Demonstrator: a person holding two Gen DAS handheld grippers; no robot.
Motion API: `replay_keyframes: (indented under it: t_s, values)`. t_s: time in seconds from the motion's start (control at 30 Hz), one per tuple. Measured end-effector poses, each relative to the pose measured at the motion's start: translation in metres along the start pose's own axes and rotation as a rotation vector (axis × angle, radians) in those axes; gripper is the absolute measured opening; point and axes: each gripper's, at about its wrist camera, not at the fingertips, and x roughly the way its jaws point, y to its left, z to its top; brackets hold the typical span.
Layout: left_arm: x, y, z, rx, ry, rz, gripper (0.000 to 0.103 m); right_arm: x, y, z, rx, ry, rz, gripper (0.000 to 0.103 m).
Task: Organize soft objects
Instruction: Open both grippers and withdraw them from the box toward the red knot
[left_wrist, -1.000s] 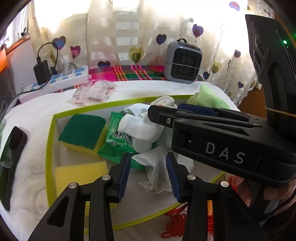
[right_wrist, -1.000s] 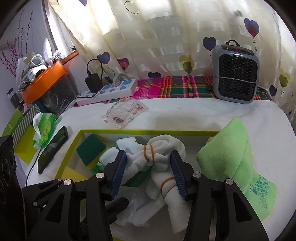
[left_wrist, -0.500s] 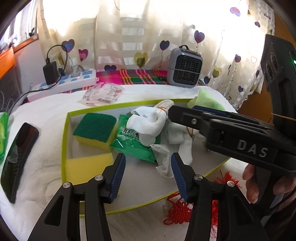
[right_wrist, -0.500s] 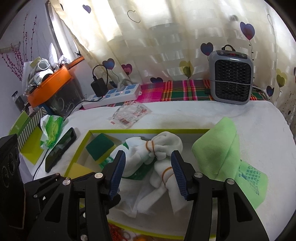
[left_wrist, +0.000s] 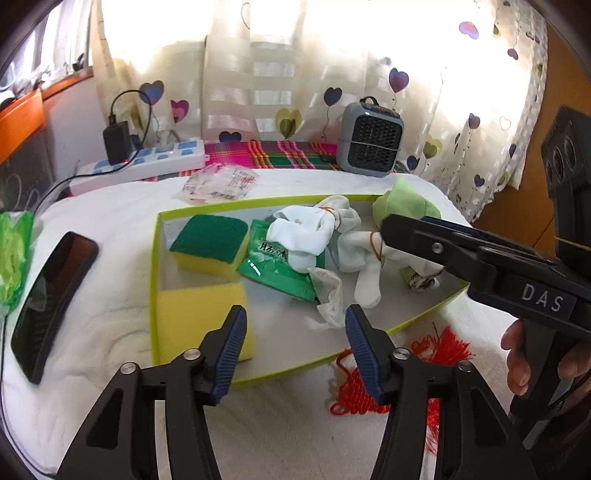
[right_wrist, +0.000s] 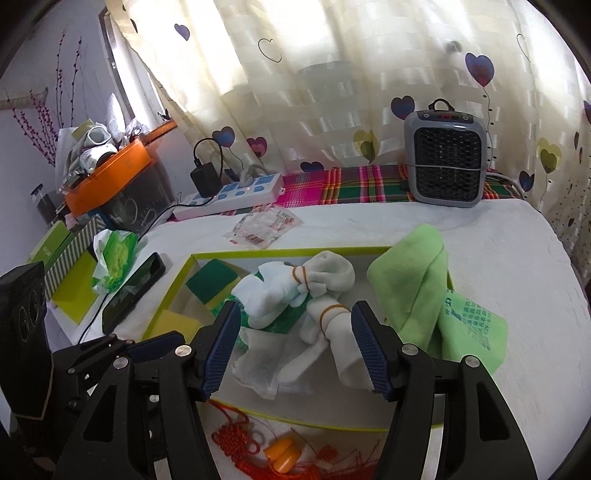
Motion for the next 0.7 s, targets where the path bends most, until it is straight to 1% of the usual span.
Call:
replay_keyframes:
  t_s: [0.23, 0.43, 0.7]
  values:
    - [-0.019, 0.011, -0.007, -0.041, -0.026, 0.015, 0.056, -0.019, 0.000, -0.017, -0.015, -0.003, 0.017, 0.063]
    - [-0.033, 0.015, -0.016, -0.060, -0.049, 0.015, 0.056, -0.034, 0.002, -0.040, -0.059, 0.007, 0.060, 0.063]
    - [-0.039, 0.014, -0.029, -0.062, -0.040, 0.010, 0.056, -0.040, 0.016, -0.070, -0.126, 0.044, 0.127, 0.063]
